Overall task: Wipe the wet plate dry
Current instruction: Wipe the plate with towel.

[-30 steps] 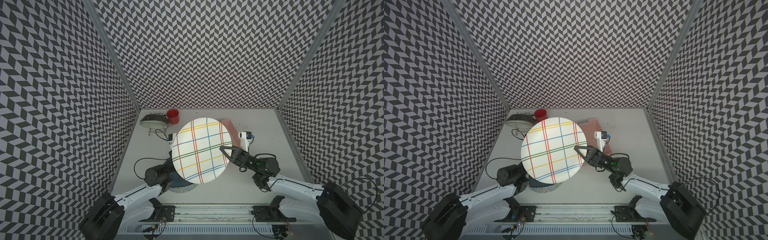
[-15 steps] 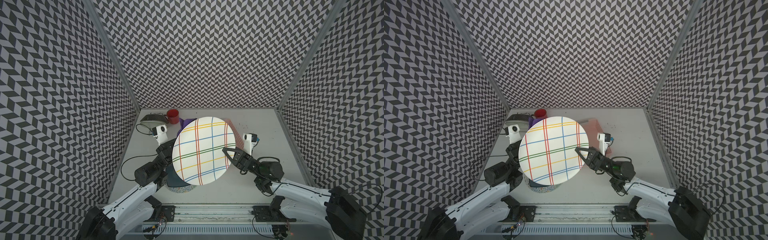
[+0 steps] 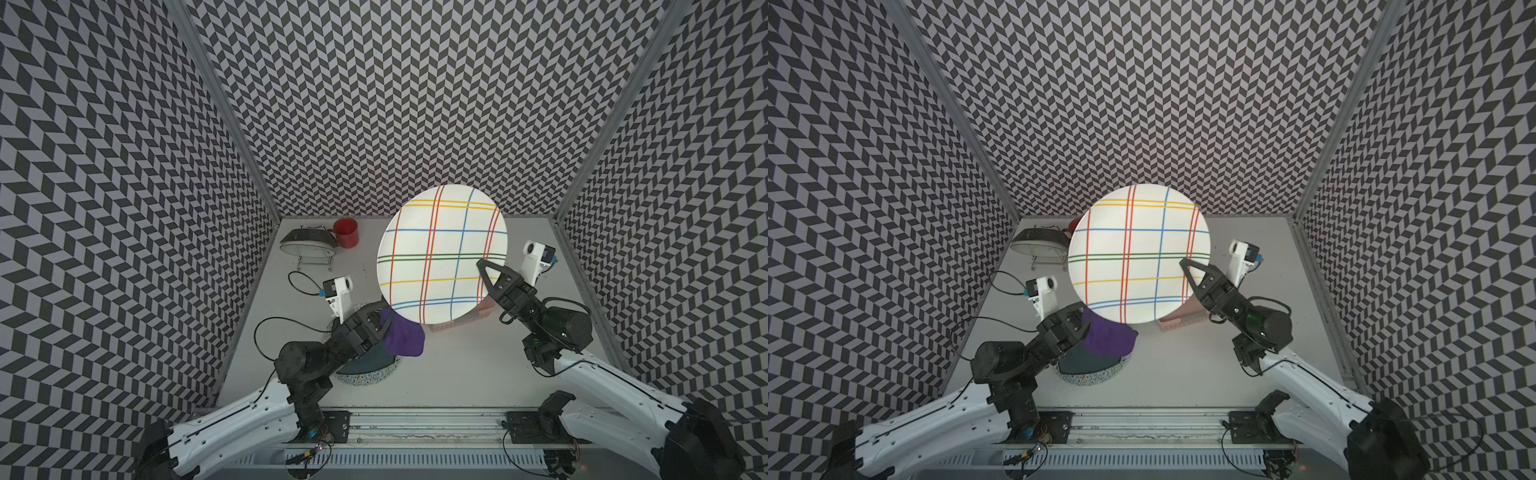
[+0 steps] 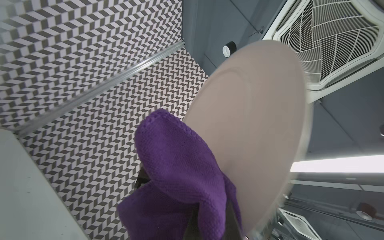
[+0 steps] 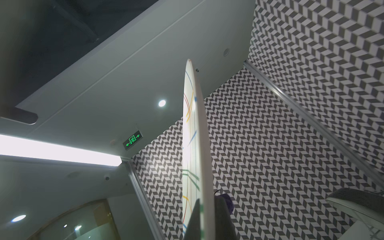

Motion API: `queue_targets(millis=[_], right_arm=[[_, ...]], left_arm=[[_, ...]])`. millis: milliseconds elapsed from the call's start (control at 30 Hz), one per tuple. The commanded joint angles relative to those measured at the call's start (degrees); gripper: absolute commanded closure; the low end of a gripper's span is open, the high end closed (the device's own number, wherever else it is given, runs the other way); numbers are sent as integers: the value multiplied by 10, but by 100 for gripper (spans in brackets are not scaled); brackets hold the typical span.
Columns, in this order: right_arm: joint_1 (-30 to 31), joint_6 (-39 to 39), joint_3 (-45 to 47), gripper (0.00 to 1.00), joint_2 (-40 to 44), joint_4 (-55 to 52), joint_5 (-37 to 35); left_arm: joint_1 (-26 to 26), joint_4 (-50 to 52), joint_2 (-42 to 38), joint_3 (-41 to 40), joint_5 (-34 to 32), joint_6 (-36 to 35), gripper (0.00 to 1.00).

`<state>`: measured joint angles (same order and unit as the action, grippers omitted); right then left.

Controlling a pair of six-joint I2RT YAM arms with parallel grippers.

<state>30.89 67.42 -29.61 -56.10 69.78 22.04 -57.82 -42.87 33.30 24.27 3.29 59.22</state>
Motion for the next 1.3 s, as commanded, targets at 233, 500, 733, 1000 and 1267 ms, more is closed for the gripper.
queue_targets(millis=[233,500,733,1000,1267], right_arm=[[0,-132,-6,100,14,-212,-33],[95,-160,64,100,42,-149,-32],[188,-174,92,100,49,-104,-71],[74,-78,81,100,91,-126,-64],[169,-97,80,100,83,-133,-57]], left_arm=[[-21,360,11,118,-249,-294,100],[29,437,108,208,-346,-346,100],[104,464,224,264,-147,-402,100],[10,408,207,205,-212,-397,100],[15,393,251,218,-134,-409,100]])
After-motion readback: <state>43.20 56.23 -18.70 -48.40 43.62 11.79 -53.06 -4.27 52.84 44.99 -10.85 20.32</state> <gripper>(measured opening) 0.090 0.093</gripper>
